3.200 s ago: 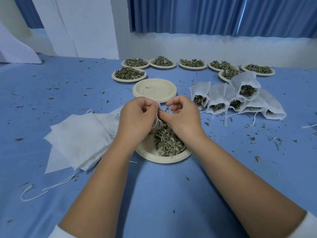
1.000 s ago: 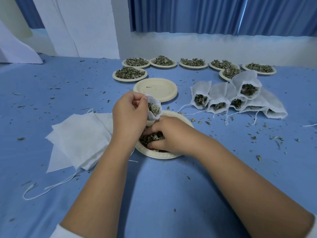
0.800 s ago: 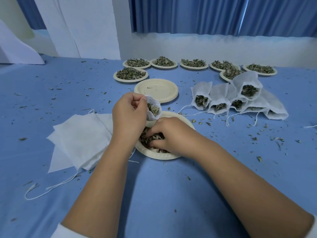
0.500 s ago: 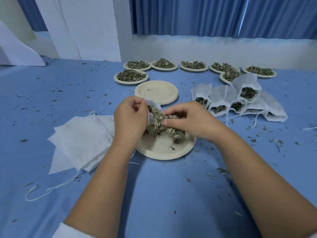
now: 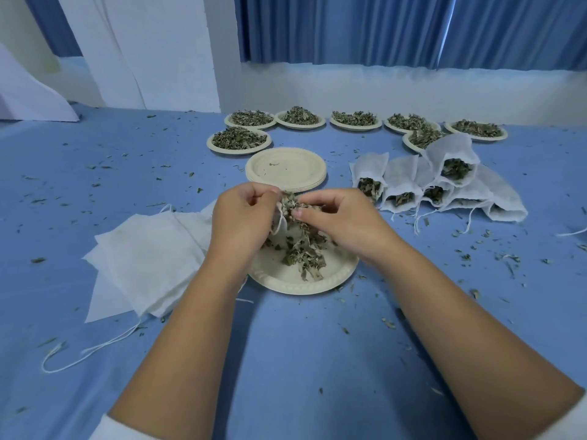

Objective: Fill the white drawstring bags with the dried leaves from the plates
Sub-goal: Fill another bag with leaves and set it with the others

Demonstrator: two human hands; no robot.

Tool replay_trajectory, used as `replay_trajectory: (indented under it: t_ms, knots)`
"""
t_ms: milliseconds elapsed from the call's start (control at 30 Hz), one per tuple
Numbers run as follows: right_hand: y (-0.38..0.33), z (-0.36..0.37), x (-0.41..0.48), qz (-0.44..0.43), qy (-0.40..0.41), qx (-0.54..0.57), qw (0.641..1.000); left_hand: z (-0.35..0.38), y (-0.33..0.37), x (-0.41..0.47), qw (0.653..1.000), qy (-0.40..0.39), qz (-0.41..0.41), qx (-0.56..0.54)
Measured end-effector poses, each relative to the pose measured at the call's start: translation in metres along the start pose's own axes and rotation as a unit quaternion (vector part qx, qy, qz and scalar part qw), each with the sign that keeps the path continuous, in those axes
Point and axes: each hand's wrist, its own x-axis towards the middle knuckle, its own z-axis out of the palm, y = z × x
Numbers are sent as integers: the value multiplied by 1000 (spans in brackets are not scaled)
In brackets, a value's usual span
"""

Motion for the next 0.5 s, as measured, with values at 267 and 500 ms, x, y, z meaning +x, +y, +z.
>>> replay_trajectory:
  t_ms: [267, 500]
  knots:
    - [3, 7, 0, -24, 43, -142, 989, 11, -4, -4, 990, -85, 61, 96]
    - [-8, 0, 1, 135, -28, 109, 984, 12, -11, 0, 991, -51, 63, 103]
